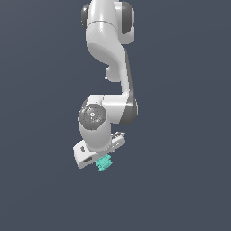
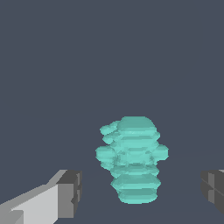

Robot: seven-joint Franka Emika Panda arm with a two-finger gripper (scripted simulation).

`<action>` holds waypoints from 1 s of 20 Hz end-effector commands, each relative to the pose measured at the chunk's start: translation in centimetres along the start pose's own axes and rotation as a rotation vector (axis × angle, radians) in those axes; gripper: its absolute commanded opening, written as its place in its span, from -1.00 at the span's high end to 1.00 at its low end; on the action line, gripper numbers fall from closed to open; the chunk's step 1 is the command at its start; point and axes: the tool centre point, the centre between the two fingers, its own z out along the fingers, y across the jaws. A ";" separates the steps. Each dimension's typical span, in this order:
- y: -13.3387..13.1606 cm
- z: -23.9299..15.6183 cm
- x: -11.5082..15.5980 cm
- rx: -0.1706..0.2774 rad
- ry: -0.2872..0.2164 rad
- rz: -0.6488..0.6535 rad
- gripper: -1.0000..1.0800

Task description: Pick up the object and move it to a goal position.

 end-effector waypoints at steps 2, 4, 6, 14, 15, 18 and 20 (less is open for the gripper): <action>0.2 0.3 0.1 0.001 0.000 -0.014 -0.92; 0.2 0.2 0.0 0.001 -0.001 -0.010 -0.92; 0.2 0.4 0.0 0.001 -0.001 -0.010 -0.92; 0.1 4.1 0.0 0.001 0.000 -0.014 -0.92; 0.2 4.6 0.0 0.001 0.000 -0.014 -0.92; 0.2 5.4 0.0 0.001 0.000 -0.014 -0.92; 0.2 5.5 0.0 0.001 0.000 -0.014 -0.92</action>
